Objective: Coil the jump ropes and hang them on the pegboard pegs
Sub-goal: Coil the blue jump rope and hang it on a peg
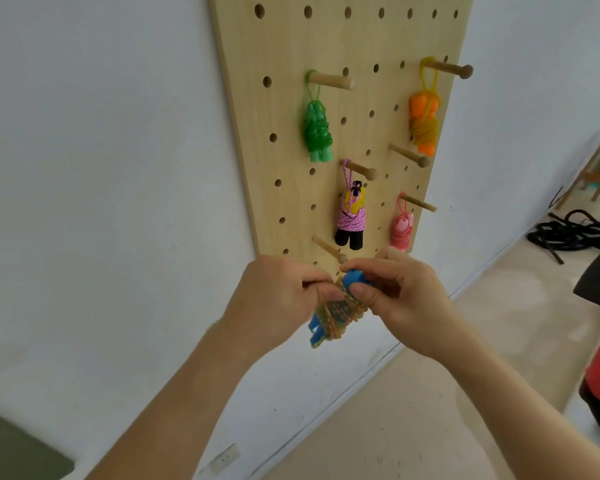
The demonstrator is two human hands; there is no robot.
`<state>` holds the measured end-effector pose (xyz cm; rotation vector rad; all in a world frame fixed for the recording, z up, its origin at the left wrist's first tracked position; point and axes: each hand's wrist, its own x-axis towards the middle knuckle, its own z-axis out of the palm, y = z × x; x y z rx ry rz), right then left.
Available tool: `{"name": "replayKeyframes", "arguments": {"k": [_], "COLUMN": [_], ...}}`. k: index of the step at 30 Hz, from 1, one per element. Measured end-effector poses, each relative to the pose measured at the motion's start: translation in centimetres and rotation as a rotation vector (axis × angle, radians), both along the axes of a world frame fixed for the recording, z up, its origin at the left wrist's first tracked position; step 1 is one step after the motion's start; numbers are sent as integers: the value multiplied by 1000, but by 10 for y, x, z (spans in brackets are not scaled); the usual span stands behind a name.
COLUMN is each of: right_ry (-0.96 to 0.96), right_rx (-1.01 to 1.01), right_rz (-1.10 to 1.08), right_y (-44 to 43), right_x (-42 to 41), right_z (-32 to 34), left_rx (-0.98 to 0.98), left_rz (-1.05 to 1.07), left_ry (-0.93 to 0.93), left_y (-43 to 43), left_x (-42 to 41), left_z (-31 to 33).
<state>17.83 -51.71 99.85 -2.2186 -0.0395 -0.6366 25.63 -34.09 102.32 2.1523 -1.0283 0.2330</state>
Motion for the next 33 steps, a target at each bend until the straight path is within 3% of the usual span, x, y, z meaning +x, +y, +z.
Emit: {"name": "replayKeyframes", "arguments": {"k": [5, 10, 14, 16, 18, 23, 26, 29, 33], "right_ry": [139, 165, 104, 73, 45, -33, -60, -69, -39], "right_rx": [271, 633, 1029, 1177, 1189, 776, 623, 646, 834], "right_rz": [359, 477, 496, 374, 222, -77, -103, -96, -86], "right_y": [-39, -80, -100, -109, -124, -154, -161, -168, -170], "right_x": [-4, 5, 13, 17, 20, 23, 22, 23, 31], "right_z": [17, 12, 4, -2, -10, -20, -24, -26, -27], "left_rx": [-156, -461, -625, -519, -402, 62, 258, 268, 56], "left_rz": [-45, -128, 11, 142, 183, 305, 358, 322, 377], "left_ry": [443, 684, 857, 761, 575, -82, -316, -429, -360], "left_y": [-21, -65, -117, -138, -157, -194, -199, -197, -189], "left_x": [5, 0, -5, -9, -15, -34, -36, -30, -21], "left_z": [3, -14, -35, -50, -64, -70, -64, -62, -51]}}
